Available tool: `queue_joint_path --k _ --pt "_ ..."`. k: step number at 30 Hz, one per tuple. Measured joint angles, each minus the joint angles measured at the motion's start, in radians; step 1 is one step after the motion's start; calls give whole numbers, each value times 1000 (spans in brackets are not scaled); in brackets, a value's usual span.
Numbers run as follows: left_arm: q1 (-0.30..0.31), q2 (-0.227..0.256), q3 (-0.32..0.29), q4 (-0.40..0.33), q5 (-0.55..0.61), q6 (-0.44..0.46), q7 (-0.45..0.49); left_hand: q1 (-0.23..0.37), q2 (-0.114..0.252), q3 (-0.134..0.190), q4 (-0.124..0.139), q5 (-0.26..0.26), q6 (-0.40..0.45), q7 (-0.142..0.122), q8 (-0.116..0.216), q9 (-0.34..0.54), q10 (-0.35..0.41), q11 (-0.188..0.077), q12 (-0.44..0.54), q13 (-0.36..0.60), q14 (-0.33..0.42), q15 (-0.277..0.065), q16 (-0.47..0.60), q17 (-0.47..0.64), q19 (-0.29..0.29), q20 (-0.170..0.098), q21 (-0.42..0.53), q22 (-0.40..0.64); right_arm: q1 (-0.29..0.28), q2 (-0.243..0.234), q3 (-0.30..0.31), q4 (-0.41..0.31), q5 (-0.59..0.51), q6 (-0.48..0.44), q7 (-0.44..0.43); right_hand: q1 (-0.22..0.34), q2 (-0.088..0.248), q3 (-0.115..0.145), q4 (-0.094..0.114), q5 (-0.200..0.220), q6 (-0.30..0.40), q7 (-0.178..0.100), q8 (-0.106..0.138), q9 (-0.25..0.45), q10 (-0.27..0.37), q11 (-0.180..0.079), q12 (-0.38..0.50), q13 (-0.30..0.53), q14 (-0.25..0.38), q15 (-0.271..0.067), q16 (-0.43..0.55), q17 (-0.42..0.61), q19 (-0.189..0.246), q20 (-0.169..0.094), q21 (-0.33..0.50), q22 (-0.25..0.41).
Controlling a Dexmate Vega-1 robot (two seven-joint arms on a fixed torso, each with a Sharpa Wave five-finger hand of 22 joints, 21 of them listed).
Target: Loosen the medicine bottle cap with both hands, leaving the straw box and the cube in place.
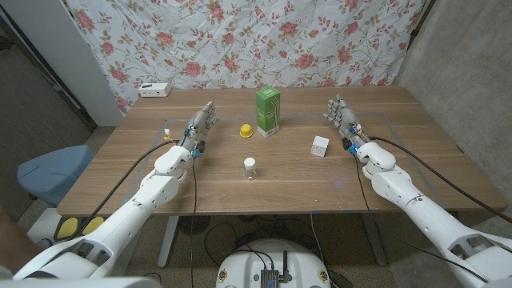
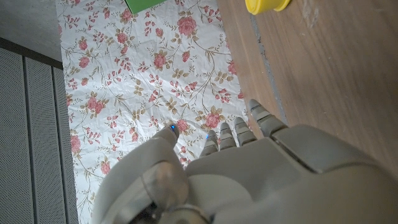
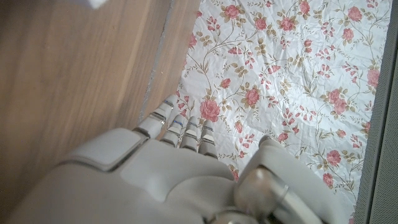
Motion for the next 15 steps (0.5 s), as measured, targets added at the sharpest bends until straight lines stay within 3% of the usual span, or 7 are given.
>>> queue_joint_path --k 15 --pt "-18 -6 9 -1 26 11 28 0 0 11 -11 0 -3 -4 0 0 0 0 0 0 0 0 0 0 0 0 0 0 24 -15 -9 31 -34 9 4 2 0 0 0 6 6 0 8 0 5 -5 4 -3 0 0 0 -3 0 0 0 0"
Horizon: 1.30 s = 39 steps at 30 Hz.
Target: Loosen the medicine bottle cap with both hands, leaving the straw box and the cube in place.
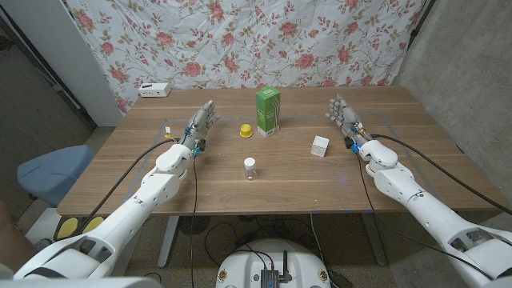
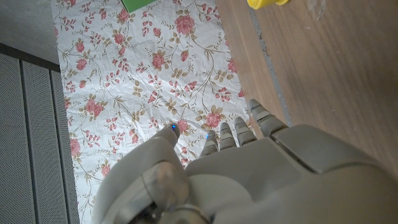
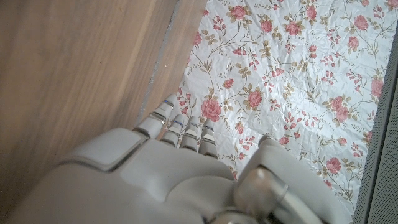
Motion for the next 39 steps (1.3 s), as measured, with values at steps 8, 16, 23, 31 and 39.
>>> queue_joint_path --k 8,16,23,31,39 --pt "1 15 3 -31 14 23 19 9 -9 4 -4 0 -3 -4 0 0 -3 -3 0 0 0 0 0 -1 0 0 -5 0 14 6 -4 22 -13 19 -2 0 0 4 -4 1 0 0 0 0 0 0 0 0 0 0 0 -5 5 -5 0 0" --pt "21 34 5 -84 30 49 46 13 -13 7 -18 0 -9 -9 0 0 -9 -9 0 0 -5 -5 0 -3 -4 4 -8 0 18 12 -4 29 -18 31 -6 0 0 4 -4 1 0 0 0 0 0 0 0 0 0 0 0 -5 5 -5 0 0" --pt "43 59 5 -139 47 82 75 13 -13 9 -24 0 -13 -13 0 0 -16 -16 -4 0 -11 -11 0 -3 -9 9 -8 0 20 16 -4 36 -18 37 -5 0 0 8 -8 4 0 0 0 0 9 6 0 0 10 -1 4 -9 9 -1 0 -3" --pt "88 104 -3 -226 62 107 98 14 -24 8 -33 0 -14 -14 0 0 -18 -18 -4 0 -12 -12 0 -3 -13 12 -12 0 27 25 -4 55 -19 51 -2 9 -9 7 -14 4 9 2 0 0 14 0 4 -5 13 -6 4 -16 16 -5 0 -3" --pt "125 149 -20 -294 64 132 101 15 -48 0 -55 0 -32 -32 -4 0 -27 -27 -8 0 -21 -22 -5 -3 -22 11 -16 0 34 35 -7 69 -25 59 -6 20 -20 3 -25 4 14 7 0 0 20 5 4 -5 20 -2 4 -23 21 0 0 -3"
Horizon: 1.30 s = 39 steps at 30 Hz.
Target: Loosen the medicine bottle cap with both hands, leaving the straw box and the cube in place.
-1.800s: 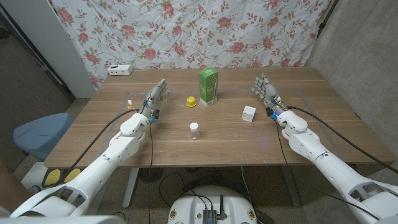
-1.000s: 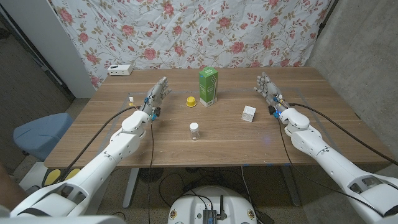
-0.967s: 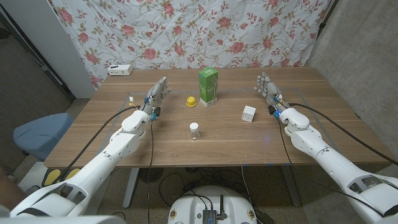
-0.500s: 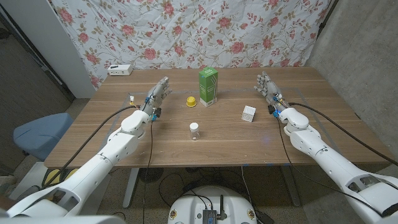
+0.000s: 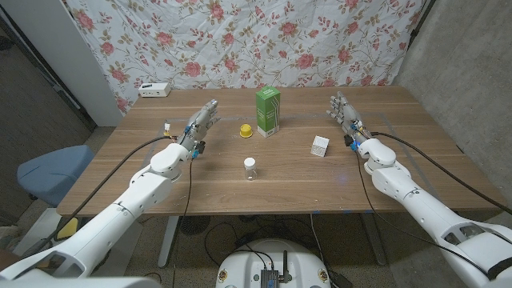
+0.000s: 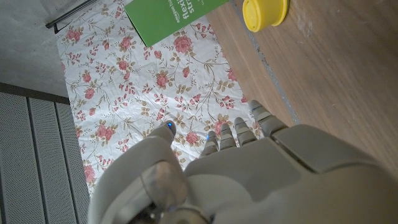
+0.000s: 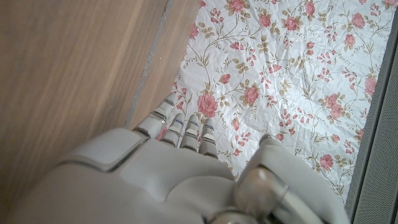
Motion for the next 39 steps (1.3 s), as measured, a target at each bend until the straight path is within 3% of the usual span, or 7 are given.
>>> queue_joint_path --k 10,14,22,24,39 --pt "43 56 -22 -62 -14 14 -32 -1 -41 -19 -19 0 -20 -19 -1 0 -15 -15 0 0 -13 -13 0 0 -22 0 -4 0 8 10 -6 9 -12 5 -15 19 -19 1 -26 4 13 13 0 0 5 -5 0 0 5 -5 0 -9 5 -5 0 0" --pt "66 89 -33 -92 -16 17 -39 -1 -48 -23 -23 0 -20 -19 -1 0 -18 -18 0 0 -18 -18 0 0 -25 -4 -4 -2 8 12 -7 9 -19 10 -27 19 -19 1 -26 4 10 33 0 0 6 -4 0 0 9 -1 0 -10 9 -1 8 0" --pt "85 133 -41 -129 -11 38 -64 2 -70 -31 -40 0 -27 -23 -1 0 -18 -18 0 0 -22 -22 0 0 -37 -2 -8 -2 9 25 -11 11 -26 16 -43 19 -19 1 -26 8 6 44 0 0 10 0 0 0 10 0 0 -9 18 -3 8 0" --pt "91 145 -43 -141 -9 44 -67 -3 -74 -33 -41 0 -31 -20 -1 0 -22 -22 0 0 -23 -23 0 0 -37 -2 -8 -2 9 26 -11 11 -27 17 -44 13 -7 3 -24 8 -3 53 0 0 10 0 0 0 10 0 0 -9 18 -3 8 2" --pt "167 225 -70 -253 8 83 -62 8 -121 -54 -70 0 -59 -37 -1 0 -31 -30 0 0 -30 -30 0 3 -52 -5 -8 -2 -7 26 -14 -12 -29 21 -54 0 -12 -1 -19 8 -24 55 -4 -1 -3 14 -4 -5 3 0 0 -9 -12 -3 3 3"
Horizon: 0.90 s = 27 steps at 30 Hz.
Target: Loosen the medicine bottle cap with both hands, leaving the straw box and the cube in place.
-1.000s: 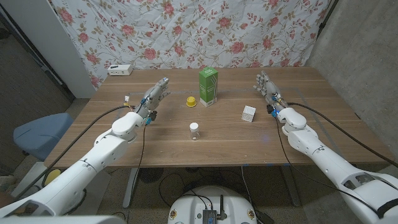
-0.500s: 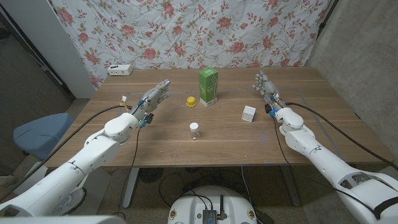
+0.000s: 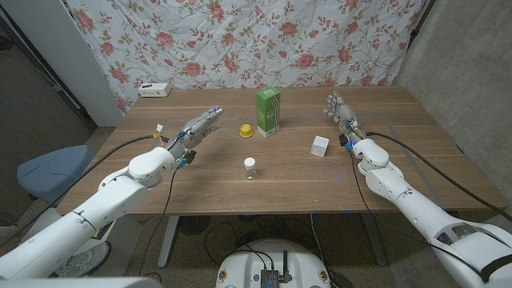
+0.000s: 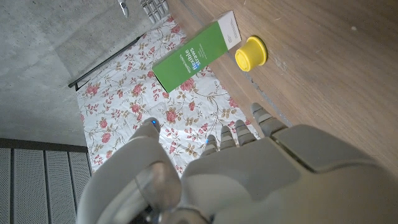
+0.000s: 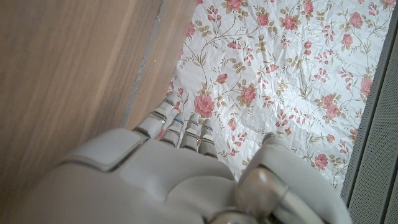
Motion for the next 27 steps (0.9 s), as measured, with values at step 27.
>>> queue_joint_path --k 27 --pt "120 97 -57 -124 12 14 -6 91 -158 -84 -100 95 -2 -79 5 0 22 -36 5 0 39 -15 9 0 -8 46 0 3 -43 -8 7 -55 -8 -13 -51 -6 -7 -11 -3 0 -43 -4 -7 -1 -18 10 -4 0 27 16 0 -8 -21 3 0 -3"
